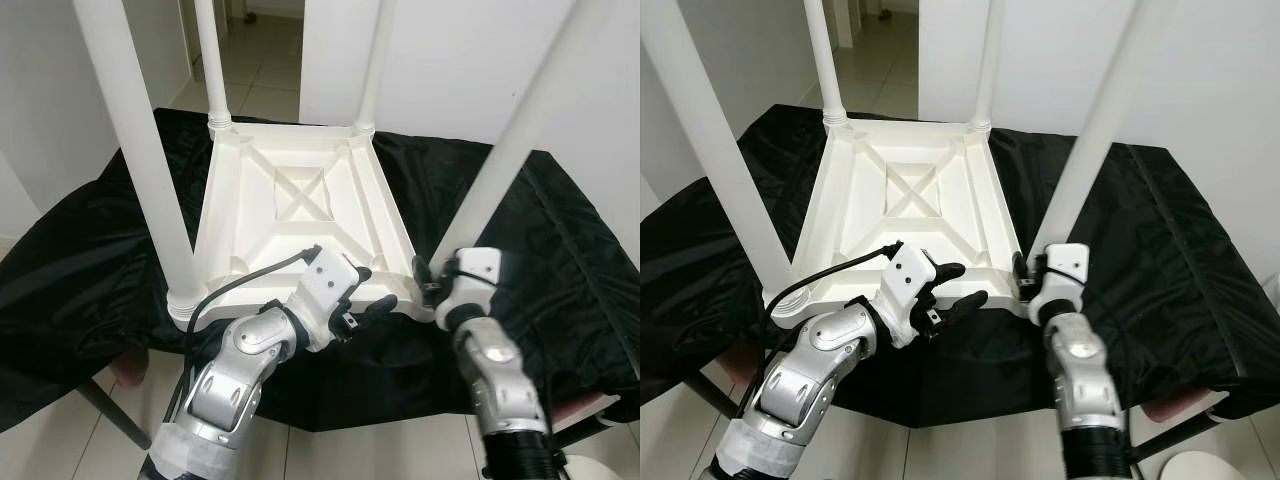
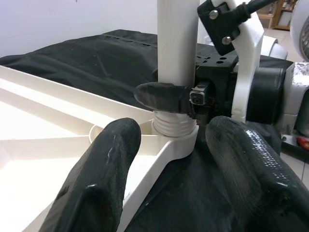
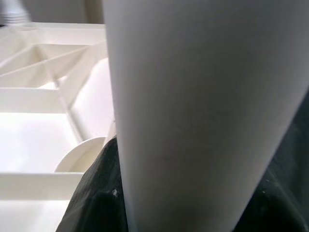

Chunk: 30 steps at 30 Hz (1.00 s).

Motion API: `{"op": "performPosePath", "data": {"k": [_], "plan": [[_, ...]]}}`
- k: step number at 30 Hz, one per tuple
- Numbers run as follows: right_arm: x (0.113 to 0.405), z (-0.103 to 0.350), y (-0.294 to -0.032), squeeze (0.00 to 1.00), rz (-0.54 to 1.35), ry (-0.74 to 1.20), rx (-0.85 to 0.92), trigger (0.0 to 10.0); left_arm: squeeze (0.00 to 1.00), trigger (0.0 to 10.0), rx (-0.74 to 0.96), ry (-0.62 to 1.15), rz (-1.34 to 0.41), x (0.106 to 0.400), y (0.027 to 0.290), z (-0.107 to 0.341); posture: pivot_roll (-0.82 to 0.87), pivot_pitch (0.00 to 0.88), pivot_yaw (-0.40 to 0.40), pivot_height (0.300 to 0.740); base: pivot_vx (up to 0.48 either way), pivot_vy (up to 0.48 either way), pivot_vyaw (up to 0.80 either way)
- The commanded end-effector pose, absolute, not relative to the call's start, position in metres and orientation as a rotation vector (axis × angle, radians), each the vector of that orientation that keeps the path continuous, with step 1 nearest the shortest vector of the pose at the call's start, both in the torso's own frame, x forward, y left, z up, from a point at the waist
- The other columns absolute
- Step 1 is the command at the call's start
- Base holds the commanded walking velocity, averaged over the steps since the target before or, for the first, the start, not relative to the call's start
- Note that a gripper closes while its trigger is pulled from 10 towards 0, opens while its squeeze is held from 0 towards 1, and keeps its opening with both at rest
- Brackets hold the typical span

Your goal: Building children table

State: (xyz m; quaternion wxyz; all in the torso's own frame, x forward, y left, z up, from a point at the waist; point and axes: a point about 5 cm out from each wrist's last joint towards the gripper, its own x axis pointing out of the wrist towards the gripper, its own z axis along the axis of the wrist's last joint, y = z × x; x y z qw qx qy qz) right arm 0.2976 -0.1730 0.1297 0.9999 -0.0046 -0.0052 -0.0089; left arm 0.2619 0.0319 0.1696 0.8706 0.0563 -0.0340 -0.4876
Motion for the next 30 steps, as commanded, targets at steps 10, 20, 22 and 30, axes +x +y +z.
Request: {"op": "performPosePath", "data": {"k": [10, 20, 22, 30], "plan": [[0.280, 0.112, -0.144, 0.00, -0.241, 0.071, 0.147, 10.0, 0.00, 10.0, 0.127, -0.073, -0.962, 0.262, 0.033, 0.169, 0.03, 0.008, -0.052, 0.740, 0.000, 0.000, 0.00], [0.281, 0.124, -0.136, 1.00, -0.155, 0.014, 0.219, 10.0, 0.00, 10.0, 0.134, -0.077, -0.967, 0.264, 0.032, 0.170, 0.02, 0.000, -0.044, 0.740, 0.000, 0.000, 0.00], [0.281, 0.125, -0.137, 1.00, -0.149, 0.010, 0.220, 10.0, 0.00, 10.0, 0.135, -0.077, -0.968, 0.264, 0.032, 0.170, 0.02, 0.000, -0.044, 0.740, 0.000, 0.000, 0.00], [0.281, 0.127, -0.155, 0.00, -0.077, -0.005, 0.216, 10.0, 0.00, 10.0, 0.134, -0.078, -0.972, 0.263, 0.031, 0.170, 0.02, 0.000, -0.044, 0.740, 0.000, 0.000, 0.00]]}}
